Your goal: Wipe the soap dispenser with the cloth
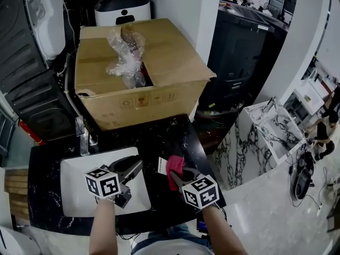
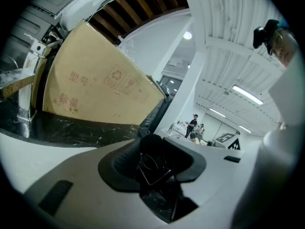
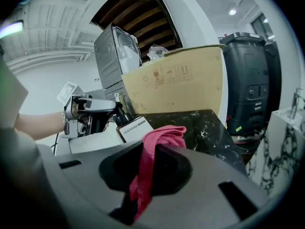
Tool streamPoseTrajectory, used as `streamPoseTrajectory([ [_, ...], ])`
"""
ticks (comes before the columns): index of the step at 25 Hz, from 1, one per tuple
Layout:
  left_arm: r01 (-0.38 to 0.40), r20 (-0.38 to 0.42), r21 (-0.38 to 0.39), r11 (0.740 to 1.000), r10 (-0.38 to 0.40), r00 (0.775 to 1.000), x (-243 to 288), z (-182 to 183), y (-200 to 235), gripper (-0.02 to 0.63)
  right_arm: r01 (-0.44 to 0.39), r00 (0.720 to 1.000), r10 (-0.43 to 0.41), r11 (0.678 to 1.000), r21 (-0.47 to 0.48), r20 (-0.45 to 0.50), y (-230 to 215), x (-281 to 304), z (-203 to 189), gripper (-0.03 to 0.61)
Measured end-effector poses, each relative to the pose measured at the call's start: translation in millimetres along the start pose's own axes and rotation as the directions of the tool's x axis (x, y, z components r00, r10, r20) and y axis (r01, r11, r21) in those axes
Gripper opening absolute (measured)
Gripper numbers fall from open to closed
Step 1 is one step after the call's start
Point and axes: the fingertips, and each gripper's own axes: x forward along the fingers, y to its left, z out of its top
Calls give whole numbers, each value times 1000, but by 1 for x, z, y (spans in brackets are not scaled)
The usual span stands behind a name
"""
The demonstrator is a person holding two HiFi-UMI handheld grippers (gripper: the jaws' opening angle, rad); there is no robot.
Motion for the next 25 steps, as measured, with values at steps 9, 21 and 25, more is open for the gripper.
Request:
streamPoseTrajectory([
  [9,-61,-37,82,995,64,997,-4,-3,4,164,-98,970,72,989,106,231,2,-7,64,51],
  [21,-132,-74,183,974,147,986,-5,-5,4,162,-156,979,149,987,43,136,20,42,74,49],
  [25,-150,-86,206,967,170,982,-6,-6,8,161,-139,986,132,989,56,106,10,42,66,49],
])
